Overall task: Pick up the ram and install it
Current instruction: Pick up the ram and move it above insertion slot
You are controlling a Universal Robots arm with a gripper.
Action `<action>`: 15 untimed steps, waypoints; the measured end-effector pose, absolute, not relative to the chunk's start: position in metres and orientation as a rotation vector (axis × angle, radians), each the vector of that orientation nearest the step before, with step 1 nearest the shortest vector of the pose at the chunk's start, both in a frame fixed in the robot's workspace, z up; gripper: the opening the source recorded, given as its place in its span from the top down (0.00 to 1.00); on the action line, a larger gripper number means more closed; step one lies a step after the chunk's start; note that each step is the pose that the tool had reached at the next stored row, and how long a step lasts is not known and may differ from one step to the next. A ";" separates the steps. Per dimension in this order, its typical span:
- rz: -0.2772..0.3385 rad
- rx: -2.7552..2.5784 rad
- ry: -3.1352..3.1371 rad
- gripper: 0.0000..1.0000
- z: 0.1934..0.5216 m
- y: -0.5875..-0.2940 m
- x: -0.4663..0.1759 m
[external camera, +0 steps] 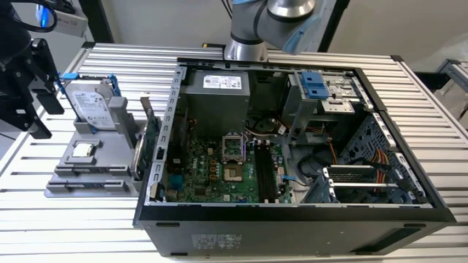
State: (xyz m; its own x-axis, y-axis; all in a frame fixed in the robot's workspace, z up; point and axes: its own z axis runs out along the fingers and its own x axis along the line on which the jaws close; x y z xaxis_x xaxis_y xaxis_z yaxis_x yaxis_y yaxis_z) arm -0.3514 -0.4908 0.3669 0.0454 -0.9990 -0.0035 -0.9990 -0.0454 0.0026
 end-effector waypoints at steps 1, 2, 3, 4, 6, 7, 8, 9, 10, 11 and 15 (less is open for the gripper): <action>0.007 -2.271 2.170 0.00 0.367 -0.491 -0.351; 0.007 -2.271 2.170 0.00 0.367 -0.491 -0.351; 0.007 -2.271 2.170 0.00 0.367 -0.491 -0.351; 0.007 -2.271 2.170 0.00 0.366 -0.491 -0.351; 0.006 -2.270 2.170 0.00 0.365 -0.491 -0.351; 0.006 -2.270 2.170 0.00 0.365 -0.491 -0.351; 0.006 -2.270 2.170 0.00 0.365 -0.491 -0.351; 0.005 -2.270 2.169 0.00 0.364 -0.491 -0.351; 0.004 -2.270 2.169 0.00 0.362 -0.491 -0.351; 0.004 -2.270 2.169 0.00 0.361 -0.491 -0.351; 0.004 -2.270 2.169 0.00 0.359 -0.491 -0.351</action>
State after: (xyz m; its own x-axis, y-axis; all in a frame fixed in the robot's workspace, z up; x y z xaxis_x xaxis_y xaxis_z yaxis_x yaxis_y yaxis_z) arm -0.3513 -0.4908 0.3593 0.0454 -0.9990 -0.0034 -0.9990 -0.0454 0.0003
